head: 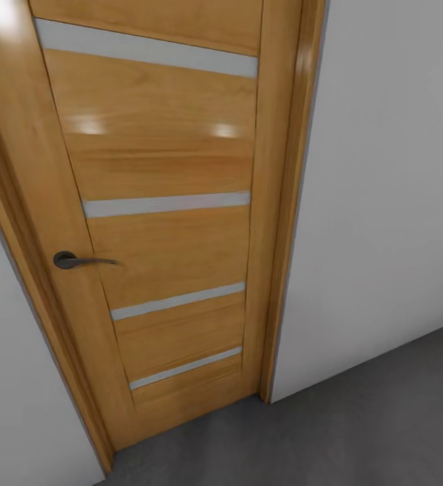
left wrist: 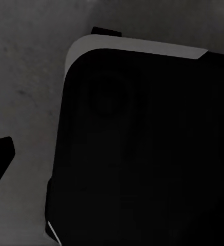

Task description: Move the two storage containers from the living room to the garage. In the garage, place one container on the floor and stack the other container on top of it (either order is fine).

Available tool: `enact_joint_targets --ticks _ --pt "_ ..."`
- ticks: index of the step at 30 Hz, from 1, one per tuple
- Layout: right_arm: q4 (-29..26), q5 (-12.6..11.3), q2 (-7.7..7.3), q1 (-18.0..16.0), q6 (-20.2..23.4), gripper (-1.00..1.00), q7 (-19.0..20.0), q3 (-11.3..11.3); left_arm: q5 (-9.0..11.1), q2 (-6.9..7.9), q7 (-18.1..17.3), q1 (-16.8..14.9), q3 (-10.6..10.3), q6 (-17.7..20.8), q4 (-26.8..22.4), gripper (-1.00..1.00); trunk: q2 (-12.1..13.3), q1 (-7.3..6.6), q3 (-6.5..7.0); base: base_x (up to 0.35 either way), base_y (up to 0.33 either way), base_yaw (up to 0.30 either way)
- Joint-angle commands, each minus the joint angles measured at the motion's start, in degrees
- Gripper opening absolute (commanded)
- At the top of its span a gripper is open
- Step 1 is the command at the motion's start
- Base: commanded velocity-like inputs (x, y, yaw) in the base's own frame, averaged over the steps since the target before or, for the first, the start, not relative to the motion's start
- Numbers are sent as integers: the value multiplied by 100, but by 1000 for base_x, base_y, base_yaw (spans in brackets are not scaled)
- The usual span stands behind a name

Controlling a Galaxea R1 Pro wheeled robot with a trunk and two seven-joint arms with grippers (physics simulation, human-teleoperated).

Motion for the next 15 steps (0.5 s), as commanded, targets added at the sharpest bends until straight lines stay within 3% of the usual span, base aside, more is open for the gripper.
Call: enact_joint_targets --ticks 1,11,15 --pt "1 6 0 -1 -17 100 -3 4 34 -1 4 -1 3 -6 -3 100 -2 3 -5 301 -158 273" --pt "0 6 0 -1 -18 100 -3 4 34 0 4 -1 3 -6 -5 100 -2 3 -5 300 -186 273" --pt "3 6 0 -1 -12 100 2 4 34 0 4 -1 3 -6 -5 100 -2 3 -5 295 -198 146"
